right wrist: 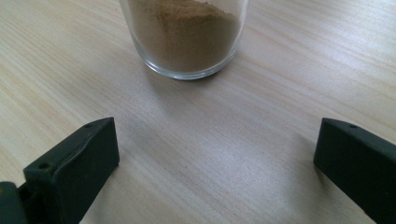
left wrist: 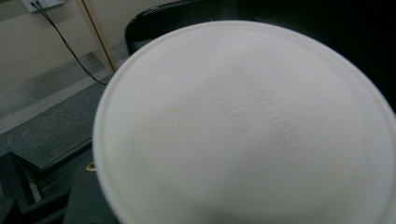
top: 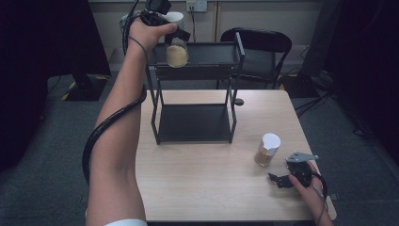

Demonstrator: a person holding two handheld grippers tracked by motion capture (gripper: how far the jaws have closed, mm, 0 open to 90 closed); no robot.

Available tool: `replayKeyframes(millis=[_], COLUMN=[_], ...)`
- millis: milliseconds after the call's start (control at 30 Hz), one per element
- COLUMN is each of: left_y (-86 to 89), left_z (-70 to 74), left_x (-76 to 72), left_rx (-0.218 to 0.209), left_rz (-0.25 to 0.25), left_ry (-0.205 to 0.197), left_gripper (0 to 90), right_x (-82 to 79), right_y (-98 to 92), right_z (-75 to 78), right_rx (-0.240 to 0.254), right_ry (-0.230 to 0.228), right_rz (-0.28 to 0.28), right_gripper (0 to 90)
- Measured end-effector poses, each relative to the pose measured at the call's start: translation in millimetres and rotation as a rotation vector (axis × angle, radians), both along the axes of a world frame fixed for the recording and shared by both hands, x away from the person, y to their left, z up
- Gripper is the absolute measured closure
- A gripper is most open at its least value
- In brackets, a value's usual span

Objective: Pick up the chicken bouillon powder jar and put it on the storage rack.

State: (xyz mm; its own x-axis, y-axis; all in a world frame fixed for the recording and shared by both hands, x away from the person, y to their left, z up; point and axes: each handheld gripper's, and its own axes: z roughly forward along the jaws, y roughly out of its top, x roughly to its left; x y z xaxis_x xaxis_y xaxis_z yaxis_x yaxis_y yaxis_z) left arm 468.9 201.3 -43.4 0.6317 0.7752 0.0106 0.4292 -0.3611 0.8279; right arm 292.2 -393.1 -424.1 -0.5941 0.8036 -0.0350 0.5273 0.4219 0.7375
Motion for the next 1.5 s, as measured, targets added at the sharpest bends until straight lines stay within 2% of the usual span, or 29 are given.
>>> replayKeyframes(millis=[300,433,567,800,833,1100,1133,1167,1267,1300,1333,1433,1467,1500], left_y=[-11.3,-14.6,-19.4,-22.2,-20.2,-18.4,-19.0,-16.9,-16.6,-17.1,-17.1,-9.6,-9.6,-5.1], left_z=[-9.0,-11.1,-12.7,-17.0,-20.4,-25.3,-26.2,-28.9,-31.3,-33.9,-33.9,-40.4,-40.4,-45.5], left_x=[17.3,22.6,24.8,21.1,19.1,15.2,14.1,12.5,9.1,4.9,4.9,-2.8,-2.8,-6.8], left_rx=[0.000,0.003,0.008,0.009,-0.009,-0.015,-0.018,-0.039,-0.044,-0.053,-0.053,-0.096,-0.096,-0.121], left_rz=[0.038,0.034,0.042,0.047,0.056,0.058,0.070,0.082,0.098,0.122,0.122,0.130,0.130,0.121], left_ry=[-0.021,-0.016,-0.030,-0.052,-0.057,-0.074,-0.074,-0.070,-0.075,-0.078,-0.078,-0.083,-0.083,-0.092], left_gripper=[35.2,35.2,35.1,34.9,34.8,33.1,29.9,22.9,13.0,9.6,7.9,4.7,3.1,1.0], right_x=[0.2,0.3,0.4,0.4,0.4,0.4,0.4,0.4,0.4,0.4,0.4,0.4,0.4,0.4], right_y=[-0.4,-0.6,-0.7,-0.7,-0.7,-0.7,-0.7,-0.7,-0.7,-0.7,-0.7,-0.6,-0.6,-0.6], right_z=[0.0,0.0,0.0,0.0,0.0,0.0,0.0,0.0,0.0,0.0,0.0,0.0,0.0,0.0], right_rx=[0.000,0.000,0.000,0.000,0.000,0.000,0.000,0.000,0.000,0.000,0.000,0.000,0.000,0.000], right_ry=[0.000,0.000,0.000,0.000,0.000,0.000,0.000,0.000,0.000,0.000,0.000,0.000,0.000,0.000], right_rz=[0.003,0.004,0.004,0.004,0.004,0.004,0.004,0.004,0.004,0.004,0.004,0.004,0.004,0.004], right_gripper=[0.0,0.0,0.0,0.0,0.0,0.0,0.0,0.0,0.0,0.0,0.0,0.0,0.0,0.0])
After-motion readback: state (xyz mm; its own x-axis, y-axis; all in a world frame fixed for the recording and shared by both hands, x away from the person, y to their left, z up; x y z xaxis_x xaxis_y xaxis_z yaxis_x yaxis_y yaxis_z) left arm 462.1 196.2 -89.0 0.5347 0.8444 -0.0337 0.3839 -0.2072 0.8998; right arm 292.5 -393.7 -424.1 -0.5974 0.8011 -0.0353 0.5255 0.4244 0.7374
